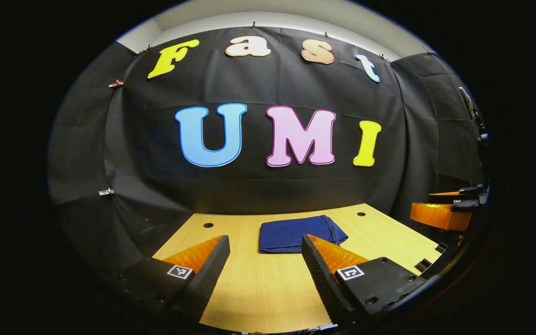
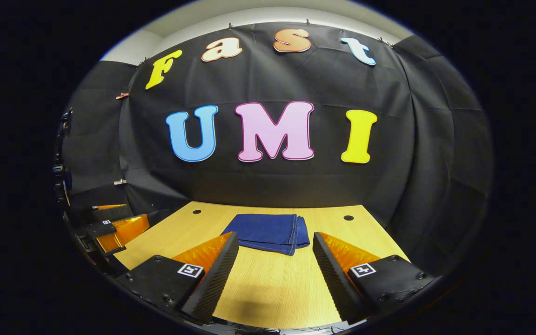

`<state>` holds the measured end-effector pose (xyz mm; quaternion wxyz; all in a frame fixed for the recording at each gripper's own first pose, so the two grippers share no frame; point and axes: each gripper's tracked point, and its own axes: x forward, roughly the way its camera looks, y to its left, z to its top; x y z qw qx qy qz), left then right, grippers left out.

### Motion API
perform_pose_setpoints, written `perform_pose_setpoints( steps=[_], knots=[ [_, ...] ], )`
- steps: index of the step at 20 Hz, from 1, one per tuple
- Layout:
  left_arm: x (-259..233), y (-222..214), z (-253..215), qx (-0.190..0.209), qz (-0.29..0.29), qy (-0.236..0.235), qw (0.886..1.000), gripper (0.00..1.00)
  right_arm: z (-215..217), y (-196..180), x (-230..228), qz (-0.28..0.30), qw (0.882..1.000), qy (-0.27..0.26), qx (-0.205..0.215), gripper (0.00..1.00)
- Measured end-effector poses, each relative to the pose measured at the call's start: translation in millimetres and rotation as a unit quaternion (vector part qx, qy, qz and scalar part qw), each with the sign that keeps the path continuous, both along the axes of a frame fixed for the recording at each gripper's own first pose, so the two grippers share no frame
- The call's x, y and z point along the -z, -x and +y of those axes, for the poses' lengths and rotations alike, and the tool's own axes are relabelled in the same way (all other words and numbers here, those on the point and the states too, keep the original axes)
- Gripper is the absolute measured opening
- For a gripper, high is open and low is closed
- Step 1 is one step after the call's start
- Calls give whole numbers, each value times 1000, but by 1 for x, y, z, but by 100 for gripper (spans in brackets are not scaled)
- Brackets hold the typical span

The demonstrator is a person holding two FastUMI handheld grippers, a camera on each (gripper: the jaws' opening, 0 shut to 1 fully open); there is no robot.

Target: Grasp the waist and the cuffs of the jeans and fold them to make the two legs overlap; first hold the waist and fold one-third of the jeans toward the cuffs, then hold the cuffs and fold the remaining one-third in the same direction to finish folding.

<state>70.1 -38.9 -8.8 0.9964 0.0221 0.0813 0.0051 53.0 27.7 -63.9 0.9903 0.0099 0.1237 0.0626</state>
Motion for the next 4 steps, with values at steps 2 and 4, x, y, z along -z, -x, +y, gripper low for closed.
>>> perform_pose_setpoints(
  steps=[2,4],
  knots=[
    [0,1,2,-3,1,5,1000,96,-3,-1,1,1,1000,0,3,98],
    [2,0,3,-3,1,3,1000,97,-4,0,1,1,1000,-1,7,98]
  ],
)
